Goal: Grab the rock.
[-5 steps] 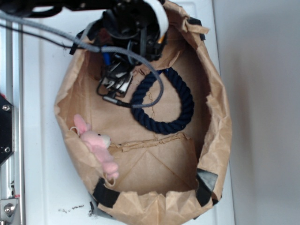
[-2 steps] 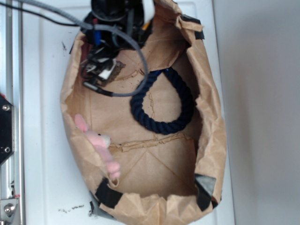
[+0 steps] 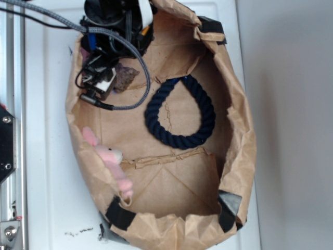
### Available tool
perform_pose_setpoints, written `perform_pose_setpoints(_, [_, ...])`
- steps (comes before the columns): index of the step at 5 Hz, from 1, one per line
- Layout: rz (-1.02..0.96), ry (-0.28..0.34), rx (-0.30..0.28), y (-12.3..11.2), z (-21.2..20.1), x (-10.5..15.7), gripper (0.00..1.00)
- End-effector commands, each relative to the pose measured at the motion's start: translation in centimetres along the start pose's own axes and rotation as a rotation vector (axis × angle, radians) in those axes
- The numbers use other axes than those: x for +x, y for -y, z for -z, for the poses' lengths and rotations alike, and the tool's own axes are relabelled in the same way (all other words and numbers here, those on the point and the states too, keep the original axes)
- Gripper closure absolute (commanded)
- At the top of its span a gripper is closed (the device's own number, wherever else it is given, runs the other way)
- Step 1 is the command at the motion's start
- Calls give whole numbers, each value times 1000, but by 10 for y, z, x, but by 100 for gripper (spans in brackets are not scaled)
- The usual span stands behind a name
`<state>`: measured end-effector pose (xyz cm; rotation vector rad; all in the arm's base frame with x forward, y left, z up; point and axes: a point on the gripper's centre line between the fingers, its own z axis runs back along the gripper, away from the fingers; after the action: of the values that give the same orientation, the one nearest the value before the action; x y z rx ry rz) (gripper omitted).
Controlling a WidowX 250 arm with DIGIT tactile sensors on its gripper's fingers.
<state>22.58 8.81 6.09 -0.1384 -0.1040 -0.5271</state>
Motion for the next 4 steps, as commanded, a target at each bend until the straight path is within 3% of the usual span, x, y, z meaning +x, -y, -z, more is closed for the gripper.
perform_pose_setpoints(1, [-7,20,31,2,1,12,0])
perform_pose_setpoints(3, [-7,20,31,2,1,12,0])
perform_pose_setpoints(4, [37,17,69,16,29,8,0])
